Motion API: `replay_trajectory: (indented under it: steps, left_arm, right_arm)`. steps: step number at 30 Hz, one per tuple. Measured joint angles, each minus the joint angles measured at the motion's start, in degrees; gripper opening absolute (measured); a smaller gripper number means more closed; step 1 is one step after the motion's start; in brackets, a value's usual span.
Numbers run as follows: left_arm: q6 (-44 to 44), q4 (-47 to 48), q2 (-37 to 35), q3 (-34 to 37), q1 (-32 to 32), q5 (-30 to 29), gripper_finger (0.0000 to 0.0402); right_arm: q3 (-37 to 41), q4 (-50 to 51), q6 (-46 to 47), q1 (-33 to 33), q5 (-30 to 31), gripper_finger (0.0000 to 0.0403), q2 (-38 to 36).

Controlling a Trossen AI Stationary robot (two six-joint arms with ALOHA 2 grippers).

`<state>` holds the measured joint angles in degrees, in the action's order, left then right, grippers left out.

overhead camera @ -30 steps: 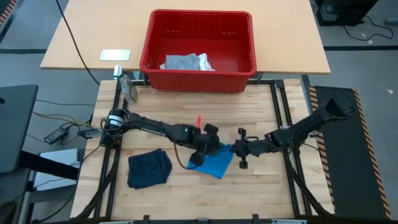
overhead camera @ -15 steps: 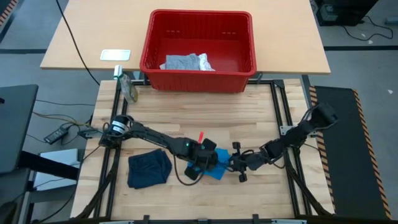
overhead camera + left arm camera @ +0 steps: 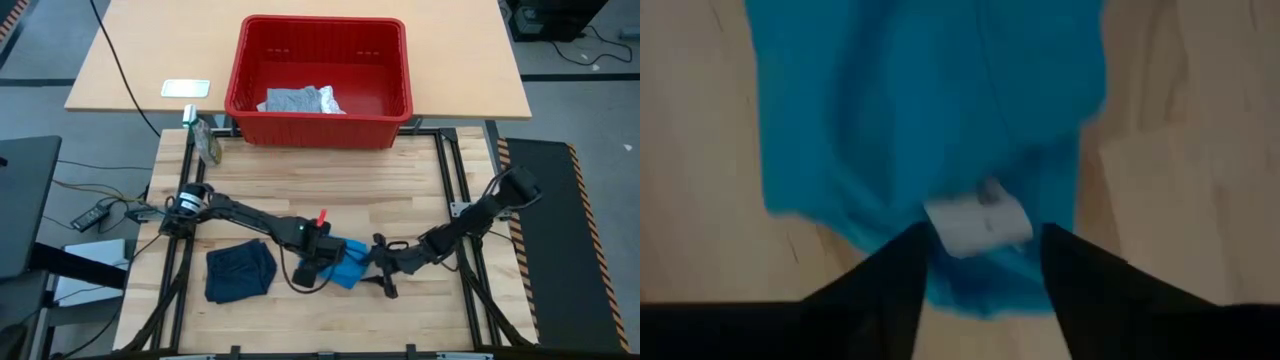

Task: Fold laundry
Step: Fold the light blue shorts

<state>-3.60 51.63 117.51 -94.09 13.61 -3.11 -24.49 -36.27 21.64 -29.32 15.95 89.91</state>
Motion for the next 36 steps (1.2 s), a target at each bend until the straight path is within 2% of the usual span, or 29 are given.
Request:
replay_trajectory:
  steps: [2, 5, 8, 11, 14, 21, 24, 31, 36]
  left_arm:
    - [0.03, 1.81, -1.16, 0.03, 0.02, 0.94, 0.0219]
    - [1.88, -0.36, -3.38, 0.01, -0.45, 1.27, 0.0238]
    - [8.61, -4.46, -5.23, 0.01, -1.63, 1.35, 0.0241]
    - [18.64, -5.15, -6.05, -0.08, -4.3, 2.62, 0.0242]
    - [23.92, -5.08, -5.72, 0.05, -7.64, 7.55, 0.0243]
    - [25.82, -11.49, -3.34, -0.06, -14.39, 16.44, 0.0243]
    - [26.05, -10.83, -1.04, -0.02, -16.62, 19.8, 0.0243]
    - [25.39, -10.43, 2.78, 0.09, -17.31, 26.89, 0.0243]
    - [25.1, -11.99, 4.78, 0.1, -17.84, 30.36, 0.0243]
  right_arm:
    - [0.0, 0.2, 2.18, 0.04, 0.26, 0.0272, -2.23]
    - [-0.02, 2.48, 8.75, 0.6, 2.93, 0.0279, -5.23]
    - [0.0, 9.16, 26.89, 2.31, 6.53, 0.0272, -8.01]
    - [0.0, 16.88, 46.27, 3.96, 6.86, 0.0262, -10.4]
    - [0.01, 20.62, 55.25, 3.98, 7.27, 0.0256, -12.35]
    - [0.0, 28.57, 66.03, 3.71, 5.06, 0.0254, -14.54]
    - [0.0, 30.24, 70.05, 2.96, 3.06, 0.0254, -13.53]
    - [-0.07, 29.34, 75.96, 0.53, 3.8, 0.0254, -11.25]
    - [-0.04, 27.2, 76.37, 0.2, 4.96, 0.0254, -9.22]
